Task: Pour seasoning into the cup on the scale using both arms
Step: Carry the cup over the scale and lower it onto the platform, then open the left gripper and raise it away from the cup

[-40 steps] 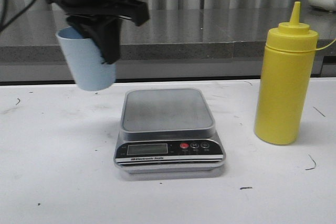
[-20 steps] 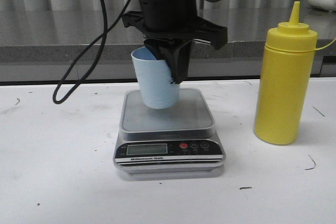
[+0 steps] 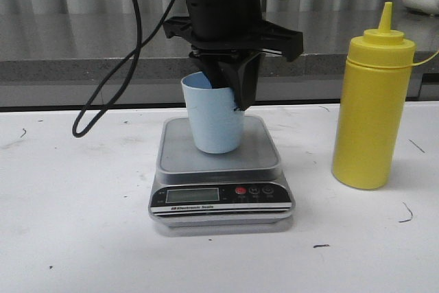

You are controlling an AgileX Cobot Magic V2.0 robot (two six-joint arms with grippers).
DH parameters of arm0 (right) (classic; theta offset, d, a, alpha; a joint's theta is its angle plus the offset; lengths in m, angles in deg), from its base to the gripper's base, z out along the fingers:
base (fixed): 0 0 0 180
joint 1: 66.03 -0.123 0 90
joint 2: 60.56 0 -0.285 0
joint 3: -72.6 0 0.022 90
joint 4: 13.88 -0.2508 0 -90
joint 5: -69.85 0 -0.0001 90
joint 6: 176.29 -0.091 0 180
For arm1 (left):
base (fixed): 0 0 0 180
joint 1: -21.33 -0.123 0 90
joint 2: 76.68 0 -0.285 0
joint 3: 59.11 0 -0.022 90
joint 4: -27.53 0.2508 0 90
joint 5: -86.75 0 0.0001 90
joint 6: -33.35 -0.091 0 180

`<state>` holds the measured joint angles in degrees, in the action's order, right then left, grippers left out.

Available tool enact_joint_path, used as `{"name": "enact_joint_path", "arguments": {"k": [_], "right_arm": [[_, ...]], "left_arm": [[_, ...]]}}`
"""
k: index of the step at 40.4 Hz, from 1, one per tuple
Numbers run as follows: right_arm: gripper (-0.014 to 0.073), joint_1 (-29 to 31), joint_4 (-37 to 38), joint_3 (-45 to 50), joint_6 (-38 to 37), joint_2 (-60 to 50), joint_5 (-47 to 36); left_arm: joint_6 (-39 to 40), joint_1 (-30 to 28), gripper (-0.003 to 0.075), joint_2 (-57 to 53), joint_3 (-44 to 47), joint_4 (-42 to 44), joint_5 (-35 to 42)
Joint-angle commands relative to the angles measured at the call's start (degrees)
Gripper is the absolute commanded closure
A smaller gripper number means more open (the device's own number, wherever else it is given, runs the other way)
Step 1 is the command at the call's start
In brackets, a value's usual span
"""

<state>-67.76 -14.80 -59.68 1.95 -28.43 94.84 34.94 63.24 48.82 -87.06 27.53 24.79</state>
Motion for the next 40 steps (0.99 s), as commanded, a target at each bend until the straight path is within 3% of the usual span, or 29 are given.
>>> {"name": "enact_joint_path", "arguments": {"k": [1, 7, 15, 22, 33, 40], "right_arm": [[-0.0068, -0.17, 0.28, -2.10, -0.09, 0.79, -4.44], [-0.0068, -0.17, 0.28, -2.10, -0.09, 0.79, -4.44], [-0.0068, -0.17, 0.28, -2.10, -0.09, 0.79, -4.44], [-0.0068, -0.17, 0.28, -2.10, -0.09, 0.79, -4.52], [-0.0068, -0.17, 0.28, -2.10, -0.09, 0.79, -4.52], [-0.0068, -0.17, 0.28, -2.10, -0.09, 0.79, -4.52]], "left_arm": [[0.21, 0.34, 0.0393, -3.14, -1.78, -0.37, 1.63], [0.21, 0.34, 0.0259, -3.26, -2.66, 0.00, 0.20], [0.21, 0.34, 0.0292, -3.26, -9.84, 1.40, -10.64], [0.21, 0.34, 0.0419, -4.13, -12.63, 1.55, -10.64], [0.21, 0.13, 0.0742, -8.08, -11.01, 2.80, -10.64], [0.21, -1.85, 0.0740, -12.57, -5.42, 6.42, -10.64]]}}
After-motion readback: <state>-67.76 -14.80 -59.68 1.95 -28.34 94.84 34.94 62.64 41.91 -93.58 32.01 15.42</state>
